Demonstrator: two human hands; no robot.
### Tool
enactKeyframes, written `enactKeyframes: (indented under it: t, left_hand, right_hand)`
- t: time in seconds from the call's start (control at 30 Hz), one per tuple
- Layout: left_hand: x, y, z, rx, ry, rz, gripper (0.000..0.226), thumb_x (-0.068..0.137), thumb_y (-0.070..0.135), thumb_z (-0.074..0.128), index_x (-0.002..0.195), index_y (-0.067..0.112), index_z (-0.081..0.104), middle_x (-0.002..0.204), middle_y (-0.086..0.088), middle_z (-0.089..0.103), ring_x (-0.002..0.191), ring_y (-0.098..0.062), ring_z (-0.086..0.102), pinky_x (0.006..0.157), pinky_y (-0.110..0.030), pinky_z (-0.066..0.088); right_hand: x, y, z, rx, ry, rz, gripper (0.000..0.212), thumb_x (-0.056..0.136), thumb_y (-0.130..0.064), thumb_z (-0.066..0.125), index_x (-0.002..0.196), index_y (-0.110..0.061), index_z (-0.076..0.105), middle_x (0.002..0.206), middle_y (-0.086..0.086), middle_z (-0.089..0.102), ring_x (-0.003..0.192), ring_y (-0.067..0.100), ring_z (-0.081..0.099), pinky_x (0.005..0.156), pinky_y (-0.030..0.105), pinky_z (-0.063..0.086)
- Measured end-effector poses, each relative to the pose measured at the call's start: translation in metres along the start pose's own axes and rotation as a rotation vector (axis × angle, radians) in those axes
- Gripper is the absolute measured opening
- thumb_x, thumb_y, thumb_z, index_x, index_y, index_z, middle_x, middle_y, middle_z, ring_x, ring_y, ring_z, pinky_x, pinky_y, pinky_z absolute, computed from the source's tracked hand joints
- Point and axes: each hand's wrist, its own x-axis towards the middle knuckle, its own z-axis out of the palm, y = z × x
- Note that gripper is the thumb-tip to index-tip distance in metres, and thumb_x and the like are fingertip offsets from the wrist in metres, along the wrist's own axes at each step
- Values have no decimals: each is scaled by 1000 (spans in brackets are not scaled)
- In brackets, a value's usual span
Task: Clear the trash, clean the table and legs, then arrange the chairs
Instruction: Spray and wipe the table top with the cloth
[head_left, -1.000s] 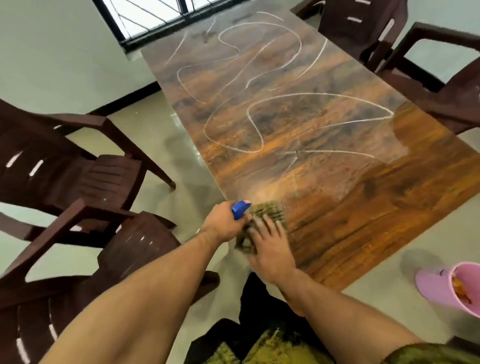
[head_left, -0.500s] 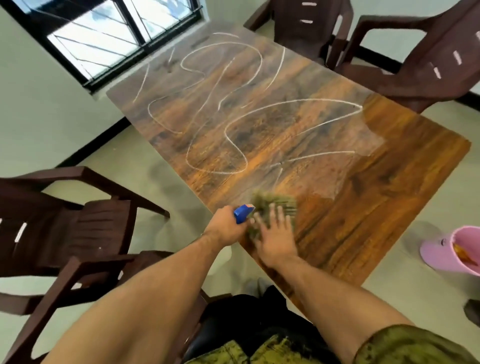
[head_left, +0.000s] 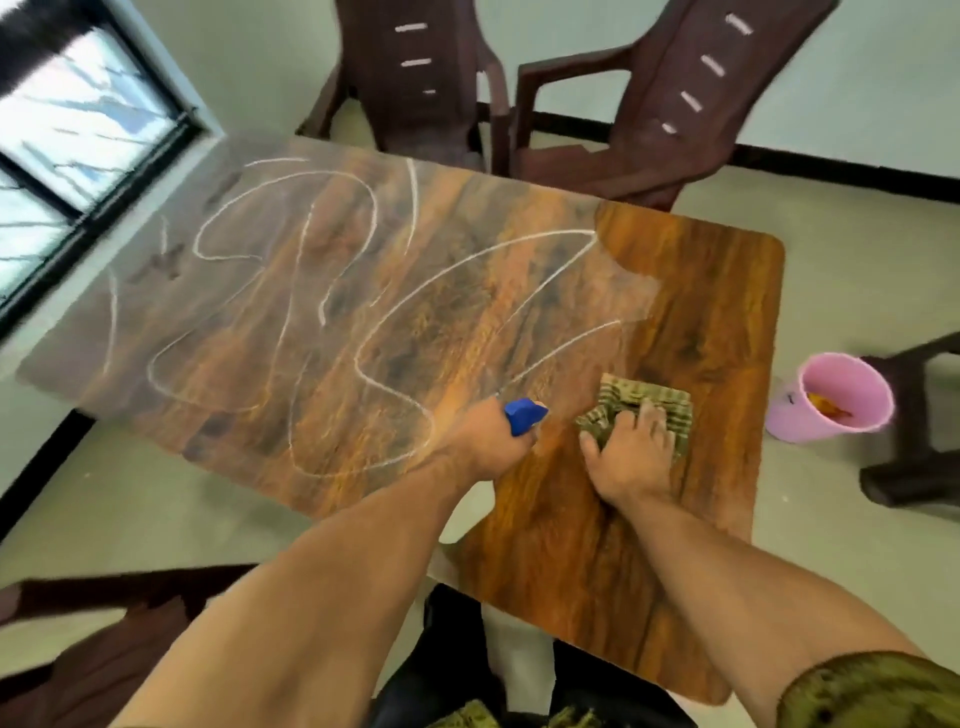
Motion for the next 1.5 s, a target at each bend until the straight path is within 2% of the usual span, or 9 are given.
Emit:
enactKeyframes:
  t: [0.17, 0.27, 0.4, 0.53, 0.73, 0.9, 1.13, 1.33, 1.5]
  left_hand:
    - [56, 9, -29, 28, -125, 160, 37, 91, 38, 65, 68, 19, 43, 60, 2, 44, 57, -19, 47, 51, -30, 33]
    - [82, 8, -39, 10, -154, 184, 34, 87, 29, 65, 64, 18, 43, 59, 1, 43, 57, -20, 46, 54, -29, 37]
    - [108, 14, -43, 41, -189, 201, 32, 89, 32, 67, 69, 17, 47, 66, -3, 50, 58, -19, 51, 56, -30, 44]
    - [127, 28, -44, 43, -206, 231, 24, 90, 33, 67, 75, 22, 51, 75, -3, 60, 72, -22, 64, 68, -34, 55]
    - [166, 65, -41, 75, -204, 239, 24, 89, 37, 69, 87, 15, 58, 84, -7, 66, 80, -25, 67, 76, -39, 59]
    - [208, 95, -43, 35, -131, 251, 31, 89, 41, 66, 74, 17, 51, 62, -1, 53, 56, -21, 53, 51, -29, 42]
    - [257, 123, -48, 22, -105, 225, 22, 88, 34, 64, 81, 14, 59, 71, -4, 61, 62, -19, 58, 62, -35, 54]
    - [285, 120, -59, -41, 6, 146, 23, 89, 39, 69, 93, 21, 56, 82, -1, 60, 81, -20, 63, 80, -36, 57]
    - [321, 131, -73, -24, -10, 89, 24, 93, 38, 64, 99, 16, 60, 82, -2, 60, 71, -14, 58, 65, -27, 49]
  right_hand:
    - [-59, -60, 32, -33, -69, -408, 58, 82, -62, 47, 112, -15, 62, 145, 16, 45, 134, 40, 39, 110, 52, 24]
    - [-54, -80, 29, -69, -143, -606, 60, 81, -62, 49, 115, -14, 63, 149, 14, 39, 141, 37, 29, 119, 51, 15]
    - [0, -71, 14, 5, -85, -293, 65, 84, -57, 48, 132, -13, 52, 163, 12, 15, 153, 30, 2, 123, 52, 0]
    - [43, -77, 10, 131, 7, 142, 73, 94, -53, 33, 158, -24, 12, 166, 16, -2, 151, 37, -11, 121, 56, -6]
    - [82, -54, -4, -87, -133, -444, 60, 100, -54, 23, 156, -34, 22, 164, 1, -6, 150, 24, -21, 121, 52, -11]
    - [153, -34, -19, 54, 8, 123, 62, 101, -54, 23, 158, -37, 4, 167, 5, -10, 152, 30, -16, 119, 54, -10]
    - [187, -30, -36, -116, -91, -541, 61, 99, -57, 22, 156, -35, 20, 166, 1, -1, 152, 26, -16, 122, 55, -4]
    - [260, -30, -58, 73, 12, 224, 62, 102, -55, 18, 158, -34, 1, 166, 5, -14, 152, 30, -17, 121, 54, -10]
    - [261, -47, -54, -19, -1, -99, 62, 102, -55, 17, 158, -36, 1, 166, 3, -16, 151, 29, -19, 121, 54, -9]
